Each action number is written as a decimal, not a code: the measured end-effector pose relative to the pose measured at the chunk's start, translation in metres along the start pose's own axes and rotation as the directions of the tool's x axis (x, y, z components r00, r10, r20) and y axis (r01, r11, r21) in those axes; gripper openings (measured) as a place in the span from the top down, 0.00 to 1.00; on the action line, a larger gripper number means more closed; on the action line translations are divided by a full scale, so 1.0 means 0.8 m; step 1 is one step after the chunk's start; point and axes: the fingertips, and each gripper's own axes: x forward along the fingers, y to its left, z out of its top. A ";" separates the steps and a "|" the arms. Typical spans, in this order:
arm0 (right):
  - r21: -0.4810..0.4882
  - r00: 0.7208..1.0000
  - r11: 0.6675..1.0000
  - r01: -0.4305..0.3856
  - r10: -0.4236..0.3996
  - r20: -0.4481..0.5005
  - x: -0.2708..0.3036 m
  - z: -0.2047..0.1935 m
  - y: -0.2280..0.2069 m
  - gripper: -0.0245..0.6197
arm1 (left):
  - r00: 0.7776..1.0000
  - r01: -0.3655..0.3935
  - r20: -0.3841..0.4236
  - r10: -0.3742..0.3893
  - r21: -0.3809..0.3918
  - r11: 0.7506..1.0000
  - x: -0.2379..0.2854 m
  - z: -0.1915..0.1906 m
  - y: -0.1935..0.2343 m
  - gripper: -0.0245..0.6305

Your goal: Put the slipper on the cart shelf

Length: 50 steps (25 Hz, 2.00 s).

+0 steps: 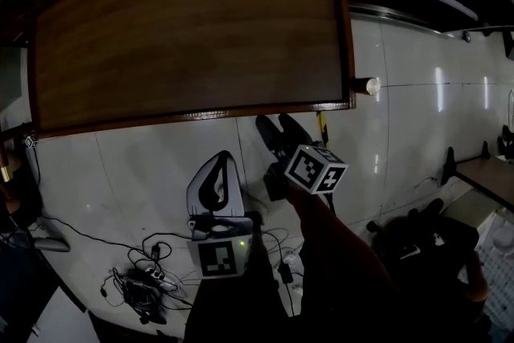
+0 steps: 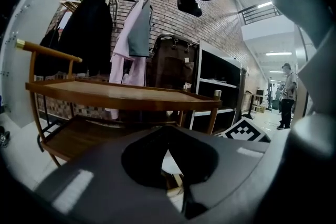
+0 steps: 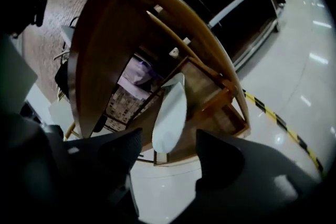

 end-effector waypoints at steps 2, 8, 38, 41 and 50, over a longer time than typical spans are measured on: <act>0.080 1.000 0.997 -0.006 0.007 -0.002 0.010 0.000 -0.002 0.49 | 1.000 0.004 -0.003 -0.004 0.005 1.000 0.001 0.000 0.000 0.94; 0.286 1.000 0.958 -0.017 0.016 0.004 0.033 -0.003 -0.010 0.53 | 1.000 -0.002 -0.023 0.002 0.007 1.000 -0.002 -0.007 0.005 0.94; -0.100 0.999 0.994 0.031 -0.027 0.041 -0.104 -0.029 0.021 0.90 | 1.000 0.021 -0.001 -0.021 0.028 0.999 -0.044 -0.003 0.005 0.94; -0.140 0.998 0.989 0.043 -0.038 0.041 -0.126 -0.049 0.020 0.90 | 1.000 0.026 0.000 -0.026 0.025 0.999 -0.055 -0.007 0.001 0.94; -0.235 0.989 0.963 0.134 -0.117 0.087 -0.185 -0.112 0.015 0.90 | 0.998 0.057 -0.009 -0.057 0.001 0.998 -0.085 -0.031 -0.009 0.94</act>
